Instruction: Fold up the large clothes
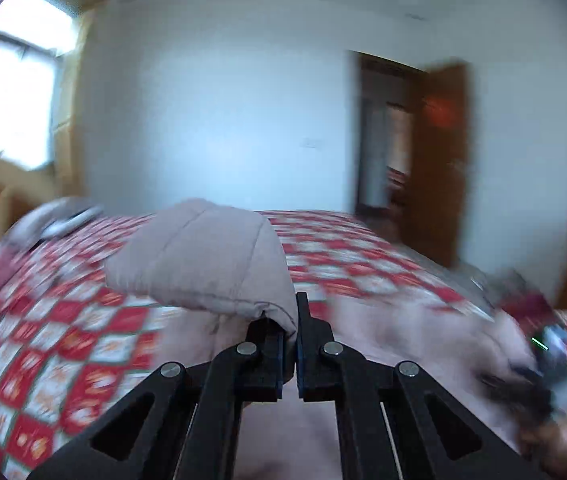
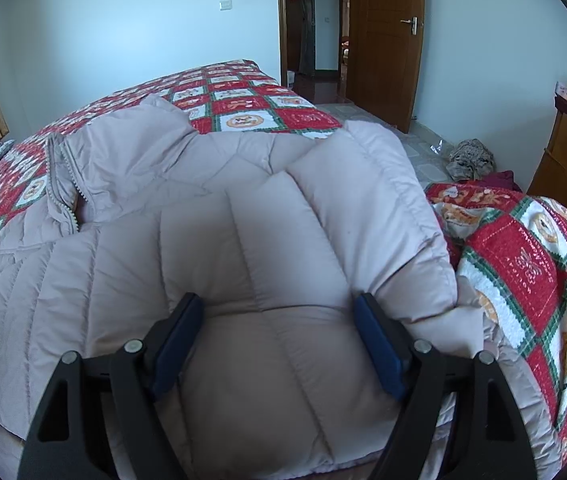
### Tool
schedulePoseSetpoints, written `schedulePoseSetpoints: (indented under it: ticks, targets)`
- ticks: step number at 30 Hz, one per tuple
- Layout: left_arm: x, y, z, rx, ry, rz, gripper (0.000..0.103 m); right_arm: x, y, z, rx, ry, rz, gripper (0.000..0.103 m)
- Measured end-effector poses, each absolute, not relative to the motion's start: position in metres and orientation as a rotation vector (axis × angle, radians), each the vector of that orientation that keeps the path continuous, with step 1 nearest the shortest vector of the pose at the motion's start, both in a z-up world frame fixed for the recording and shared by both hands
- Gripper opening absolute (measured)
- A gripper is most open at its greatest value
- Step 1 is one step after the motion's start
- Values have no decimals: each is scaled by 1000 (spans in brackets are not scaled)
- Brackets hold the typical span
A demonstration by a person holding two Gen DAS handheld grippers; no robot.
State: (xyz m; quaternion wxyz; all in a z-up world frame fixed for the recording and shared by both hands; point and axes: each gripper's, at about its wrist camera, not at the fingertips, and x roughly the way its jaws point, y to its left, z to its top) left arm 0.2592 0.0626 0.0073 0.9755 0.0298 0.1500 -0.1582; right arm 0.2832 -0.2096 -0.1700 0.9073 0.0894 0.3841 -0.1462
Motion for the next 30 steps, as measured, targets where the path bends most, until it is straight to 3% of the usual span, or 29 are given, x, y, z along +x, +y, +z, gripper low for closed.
schedulePoseSetpoints:
  ticks: [4,10,13,14,15,19,22,27,29,30]
  targets:
    - [236,-30,-35,217,371,-465,4,283,-210,-170,198,787,-297,81]
    - [236,-93,-133,358,668,-479,10,284,-212,-171,223,781,-284,82]
    - [214,-108,-146,529,607,-445,34,286,-211,-172,218,786,-282,84]
    - [207,-110,-146,552,597,-455,52,286,-210,-172,217,787,-282,85]
    - [198,-111,-144,569,578,-453,59,286,-210,-172,217,788,-281,85]
    - [169,-82,-124,481,549,-476,62,283,-211,-170,226,777,-281,85]
    - [169,-34,-108,322,536,-434,76,270,-208,-159,243,712,-273,85]
    - [186,64,-98,95,564,-223,77,229,-153,-102,126,524,-109,85]
    - [199,90,-105,8,630,-142,77,217,-110,-80,58,484,31,88]
    - [208,103,-111,-44,669,-97,77,214,-92,-74,33,476,81,96]
